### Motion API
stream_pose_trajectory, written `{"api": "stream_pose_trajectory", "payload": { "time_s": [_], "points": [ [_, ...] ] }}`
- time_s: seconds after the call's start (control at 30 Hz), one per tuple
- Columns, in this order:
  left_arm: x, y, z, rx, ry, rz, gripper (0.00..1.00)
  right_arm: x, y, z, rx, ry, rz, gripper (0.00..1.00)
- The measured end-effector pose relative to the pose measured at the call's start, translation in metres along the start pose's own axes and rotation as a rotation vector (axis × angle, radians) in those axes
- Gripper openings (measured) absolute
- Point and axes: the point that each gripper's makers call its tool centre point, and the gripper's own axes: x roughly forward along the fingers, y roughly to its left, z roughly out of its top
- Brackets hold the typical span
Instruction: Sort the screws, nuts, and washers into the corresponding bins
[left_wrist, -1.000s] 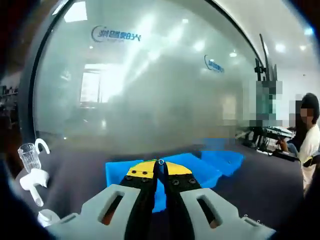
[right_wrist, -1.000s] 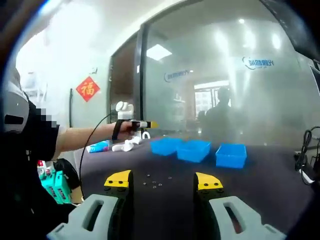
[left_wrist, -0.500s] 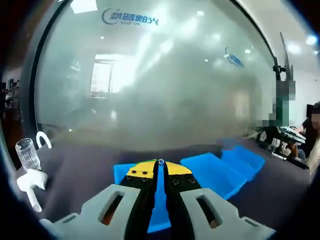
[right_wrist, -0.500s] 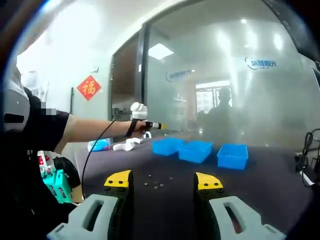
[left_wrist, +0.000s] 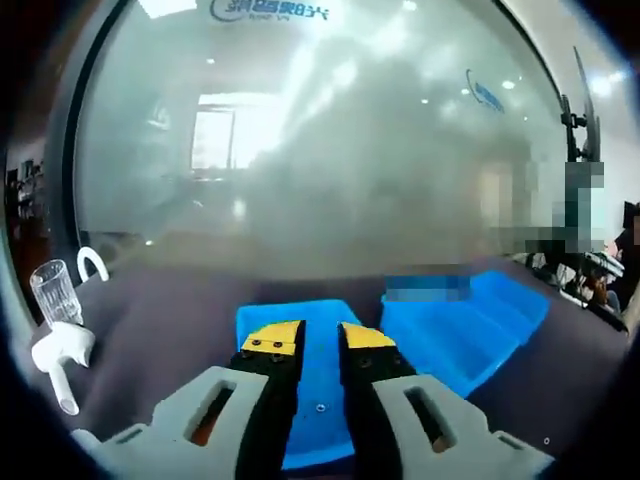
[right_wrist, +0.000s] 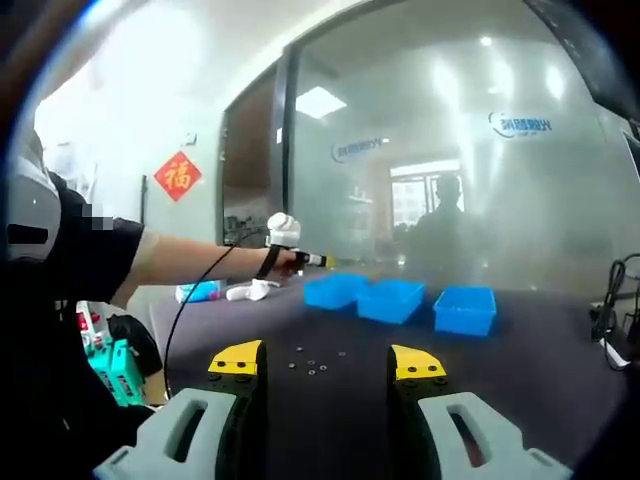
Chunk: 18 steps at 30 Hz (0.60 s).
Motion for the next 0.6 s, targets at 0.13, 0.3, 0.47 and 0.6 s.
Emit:
{"api": "stream_pose_trajectory", "payload": {
  "time_s": [0.13, 0.3, 0.47, 0.6],
  "points": [
    [0.000, -0.005, -0.007, 0.017, 0.023, -0.015, 0.39, -0.001, -0.001, 0.000, 0.002, -0.001, -0.003, 0.43],
    [-0.008, -0.018, -0.008, 0.016, 0.022, -0.050, 0.41, -0.001, 0.000, -0.001, 0.001, 0.000, -0.002, 0.43],
    [-0.024, -0.035, -0.001, 0.012, -0.008, -0.094, 0.41, -0.001, -0.001, 0.000, 0.002, -0.002, -0.002, 0.43],
    [-0.047, -0.052, 0.008, 0.024, -0.042, -0.140, 0.41, -0.001, -0.001, 0.001, 0.000, -0.003, -0.002, 0.43]
  ]
}}
